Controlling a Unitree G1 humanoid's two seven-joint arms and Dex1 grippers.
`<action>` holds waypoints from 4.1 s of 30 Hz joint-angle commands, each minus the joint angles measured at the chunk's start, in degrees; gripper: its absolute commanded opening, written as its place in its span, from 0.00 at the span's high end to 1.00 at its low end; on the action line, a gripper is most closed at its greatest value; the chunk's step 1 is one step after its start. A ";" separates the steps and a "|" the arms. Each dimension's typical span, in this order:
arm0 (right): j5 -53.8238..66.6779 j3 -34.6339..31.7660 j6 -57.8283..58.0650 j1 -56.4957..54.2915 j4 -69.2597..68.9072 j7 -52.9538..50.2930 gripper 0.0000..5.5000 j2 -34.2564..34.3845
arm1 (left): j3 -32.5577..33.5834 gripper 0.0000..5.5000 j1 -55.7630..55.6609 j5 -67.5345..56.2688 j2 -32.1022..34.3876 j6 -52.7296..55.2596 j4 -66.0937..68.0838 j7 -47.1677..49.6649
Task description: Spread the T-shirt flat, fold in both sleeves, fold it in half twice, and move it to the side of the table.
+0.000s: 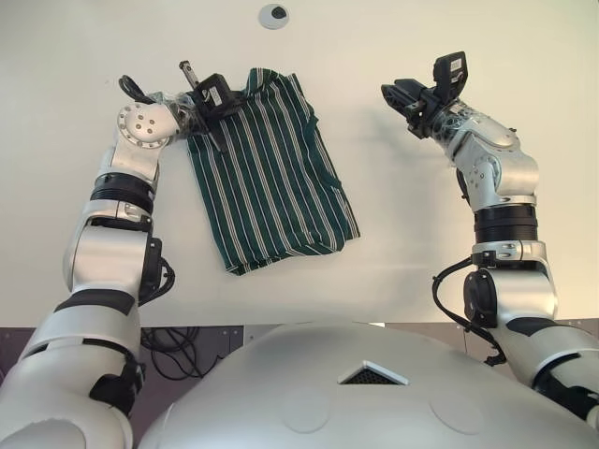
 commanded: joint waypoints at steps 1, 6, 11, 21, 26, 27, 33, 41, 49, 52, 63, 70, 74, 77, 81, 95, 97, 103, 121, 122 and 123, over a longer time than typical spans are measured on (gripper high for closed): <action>-0.42 0.33 0.51 0.45 -0.47 -0.21 0.72 0.61 | -0.50 1.00 1.01 0.30 1.09 -2.48 -1.82 -1.09; -0.46 0.58 0.61 0.63 -0.33 -0.13 0.72 0.77 | -0.06 1.00 1.09 -1.11 0.85 -5.84 -2.86 -3.35; -0.65 1.21 0.65 0.59 0.39 0.14 0.72 0.92 | 1.79 1.00 0.39 -5.63 0.40 -3.55 -2.07 -9.79; -0.72 2.51 0.73 0.20 1.65 0.61 0.72 1.17 | 11.89 1.00 -13.68 -18.65 -3.44 39.85 12.14 -23.53; -1.17 3.37 0.74 -0.89 2.97 1.27 0.72 1.80 | 15.60 1.00 -16.46 -19.34 -3.14 51.15 16.28 -19.53; -1.24 3.49 0.73 -1.04 3.16 1.35 0.72 1.95 | 16.16 1.00 -16.46 -19.26 -2.91 51.85 16.50 -18.51; -1.73 3.65 0.58 -0.49 3.08 1.48 0.72 2.46 | 18.94 0.86 -16.52 -18.99 -2.26 51.75 16.72 -13.46; -1.71 3.85 0.58 -0.46 3.03 1.67 0.72 2.49 | 20.35 0.66 -19.03 -17.51 -2.61 41.17 15.56 -8.97; -1.79 4.27 0.74 -0.56 3.07 2.01 0.72 2.48 | 10.25 0.65 -16.89 -7.07 -6.89 23.83 14.06 -9.97; -1.79 4.24 0.68 -0.36 2.95 1.93 0.72 2.49 | 7.81 0.65 -15.63 -4.40 -7.63 21.49 14.38 -9.06; -2.43 5.50 0.54 -0.40 2.87 2.26 0.72 2.96 | 7.58 0.65 -14.06 -2.88 -7.79 20.66 15.82 -3.80; -2.50 5.57 0.57 -0.93 3.18 2.49 0.72 2.71 | 7.94 0.65 -13.16 -3.40 -8.32 21.66 16.32 -3.95; -2.70 5.77 0.39 -0.87 3.47 2.54 0.72 2.71 | 9.11 0.75 -13.49 -4.34 -8.53 21.48 16.06 -4.20; -2.76 6.02 0.56 -0.63 3.26 2.59 0.72 2.83 | 9.06 0.80 -13.75 -3.97 -8.41 20.89 15.92 -3.72; -2.67 6.15 0.78 -0.38 2.83 2.56 0.72 2.75 | 9.09 0.92 -13.61 -3.95 -8.83 20.85 15.96 -3.88; -2.71 7.28 1.74 -0.23 2.90 3.22 0.72 2.68 | 21.55 0.99 -19.62 -18.23 -6.90 51.23 17.16 -23.63; -2.26 6.87 1.89 -0.36 2.52 2.86 0.72 3.22 | 21.32 0.99 -20.55 -17.55 -7.53 53.14 17.35 -22.57; -1.14 6.26 1.88 -1.09 1.23 2.56 0.72 4.35 | 18.92 0.99 -21.35 -14.26 -9.89 53.97 17.72 -19.71; 0.70 4.55 -0.93 -2.25 -1.39 3.50 0.72 6.68 | 16.29 0.60 -21.97 -6.27 -4.20 28.57 16.03 2.00; 0.03 5.58 -1.56 -2.35 -1.54 4.30 0.72 6.63 | 15.26 0.57 -20.76 -5.63 -2.93 25.54 14.74 -0.47; -0.67 6.44 -2.29 -2.49 -1.45 4.81 0.72 6.54 | 14.35 0.57 -19.29 -5.09 -1.61 22.62 13.33 -2.00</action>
